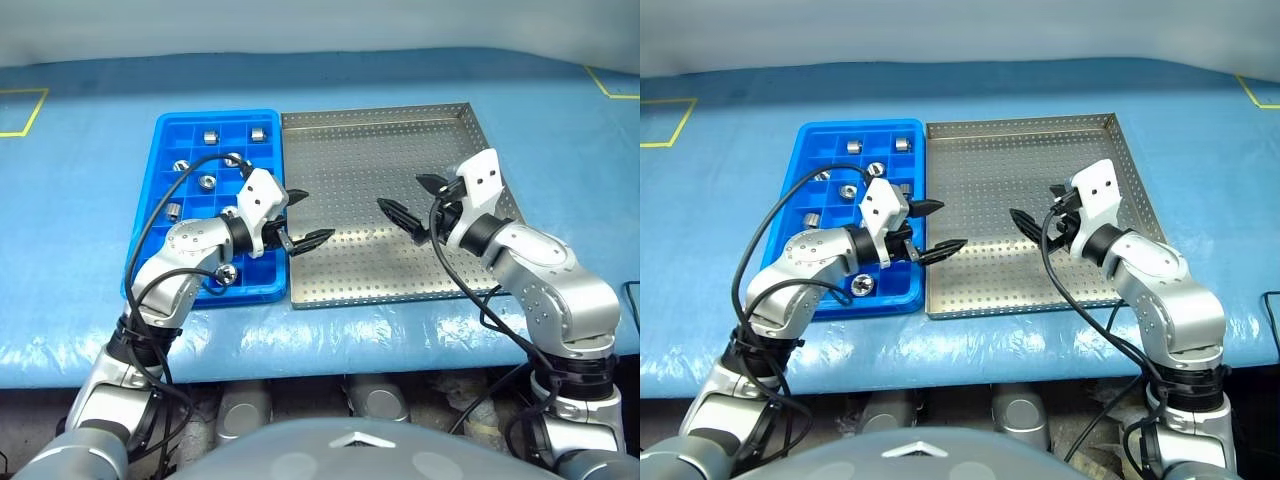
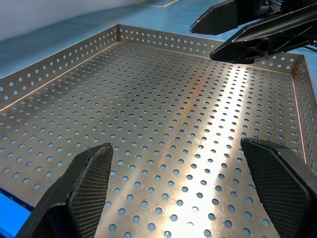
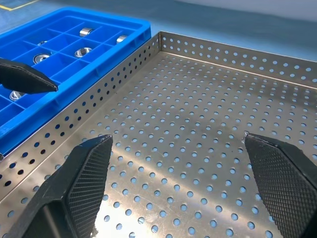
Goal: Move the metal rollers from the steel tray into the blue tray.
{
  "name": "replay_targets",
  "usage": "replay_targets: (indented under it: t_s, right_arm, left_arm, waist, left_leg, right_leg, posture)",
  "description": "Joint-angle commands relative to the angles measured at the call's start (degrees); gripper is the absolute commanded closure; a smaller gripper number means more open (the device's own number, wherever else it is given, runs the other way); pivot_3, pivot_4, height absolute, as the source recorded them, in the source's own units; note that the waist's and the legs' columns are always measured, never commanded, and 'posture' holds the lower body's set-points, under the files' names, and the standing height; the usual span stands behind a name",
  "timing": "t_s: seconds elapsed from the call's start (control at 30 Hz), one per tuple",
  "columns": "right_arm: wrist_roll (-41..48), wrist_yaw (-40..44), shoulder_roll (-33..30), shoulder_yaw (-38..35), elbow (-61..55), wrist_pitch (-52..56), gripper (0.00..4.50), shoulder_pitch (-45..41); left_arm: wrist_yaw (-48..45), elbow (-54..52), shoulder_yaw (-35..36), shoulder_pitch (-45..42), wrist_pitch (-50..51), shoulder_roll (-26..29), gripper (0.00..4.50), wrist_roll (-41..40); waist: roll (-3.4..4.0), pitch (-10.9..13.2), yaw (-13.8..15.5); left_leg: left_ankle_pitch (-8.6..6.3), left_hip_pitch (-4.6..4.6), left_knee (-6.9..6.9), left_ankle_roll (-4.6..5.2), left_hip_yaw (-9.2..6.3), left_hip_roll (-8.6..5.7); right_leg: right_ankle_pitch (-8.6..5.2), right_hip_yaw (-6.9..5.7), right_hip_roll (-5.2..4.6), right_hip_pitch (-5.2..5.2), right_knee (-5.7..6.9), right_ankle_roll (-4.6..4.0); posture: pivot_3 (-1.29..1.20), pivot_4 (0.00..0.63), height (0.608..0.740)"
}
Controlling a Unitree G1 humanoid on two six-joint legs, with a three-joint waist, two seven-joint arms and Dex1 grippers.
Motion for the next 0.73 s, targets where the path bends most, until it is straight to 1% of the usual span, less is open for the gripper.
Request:
replay_targets:
  t_s: [0.03,0.33,0.73]
  right_arm:
    - [0.1,0.0,0.2,0.3,-0.8,-1.7,0.03,-0.7]
    - [-0.1,-0.4,-0.4,1.0,-1.5,-2.0,0.03,-0.9]
    - [-0.4,-0.5,-0.3,1.7,-1.8,-2.7,0.03,-1.3]
  left_arm:
    - [0.1,-1.6,0.7,-0.1,-1.1,-0.2,0.0,0.5]
    - [1.4,-2.9,1.2,0.2,-0.7,-1.6,0.0,0.8]
    - [2.4,-3.8,1.9,0.8,-0.9,-1.4,0.0,0.9]
  waist:
    - [0.0,0.0,0.0]
    - [0.0,0.0,0.2]
    - [0.0,0.0,0.3]
  left_leg:
    - [0.0,0.0,0.0,0.0,0.0,0.0]
    - [0.0,0.0,0.01,0.0,0.0,0.0]
    - [0.0,0.0,0.01,0.0,-0.01,0.0]
  right_leg:
    - [0.0,0.0,0.0,0.0,0.0,0.0]
    - [0.0,0.0,0.0,0.01,0.0,0.0]
    - [0.0,0.0,0.0,0.01,0.0,0.0]
  posture:
    - [-0.07,0.15,0.74]
    - [-0.06,0.15,0.74]
    - [-0.05,0.15,0.74]
